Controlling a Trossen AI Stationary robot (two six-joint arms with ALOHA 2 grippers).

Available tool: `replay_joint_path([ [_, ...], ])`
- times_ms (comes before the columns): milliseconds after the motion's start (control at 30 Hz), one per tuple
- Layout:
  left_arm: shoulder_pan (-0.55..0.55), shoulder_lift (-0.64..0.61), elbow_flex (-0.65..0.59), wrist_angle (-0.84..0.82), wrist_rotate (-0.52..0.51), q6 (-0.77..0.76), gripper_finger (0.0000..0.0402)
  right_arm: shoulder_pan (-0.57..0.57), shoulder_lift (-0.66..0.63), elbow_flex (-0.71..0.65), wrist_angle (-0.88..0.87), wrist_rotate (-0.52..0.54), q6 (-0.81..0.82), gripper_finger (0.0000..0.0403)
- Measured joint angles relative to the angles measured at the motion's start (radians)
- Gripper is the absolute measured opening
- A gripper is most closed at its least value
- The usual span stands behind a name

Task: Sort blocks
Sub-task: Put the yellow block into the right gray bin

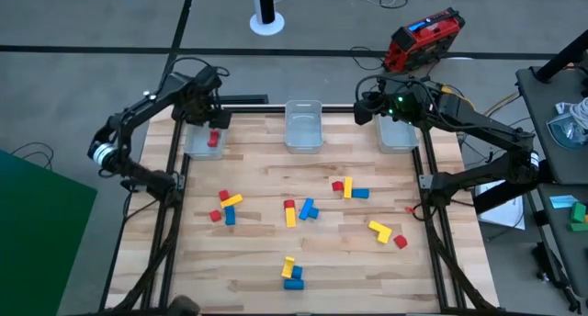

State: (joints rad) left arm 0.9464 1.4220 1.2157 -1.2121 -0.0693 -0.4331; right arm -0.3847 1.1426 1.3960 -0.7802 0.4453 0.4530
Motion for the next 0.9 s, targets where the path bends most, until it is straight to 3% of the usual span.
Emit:
replay_joint_path([
  [300, -0.319, -0.2, 0.001, -0.042, 0.003, -0.249, 0.0166, 0.0, 0.0, 0.0, 0.011, 0.0, 0.007, 0.0013],
  [567, -0.611, -0.252, 0.001, -0.063, 0.003, -0.391, 0.0166, 0.0, 0.0, 0.0, 0.021, 0.0, 0.007, 0.0013],
  [767, -0.68, -0.246, 0.001, -0.06, 0.002, -0.422, 0.0166, 0.0, 0.0, 0.0, 0.091, -0.001, 0.007, 0.0013],
  [900, -0.682, -0.249, 0.001, -0.038, -0.008, -0.387, 0.0166, 0.0, 0.004, 0.0, 0.179, -0.1, 0.008, 0.0013],
])
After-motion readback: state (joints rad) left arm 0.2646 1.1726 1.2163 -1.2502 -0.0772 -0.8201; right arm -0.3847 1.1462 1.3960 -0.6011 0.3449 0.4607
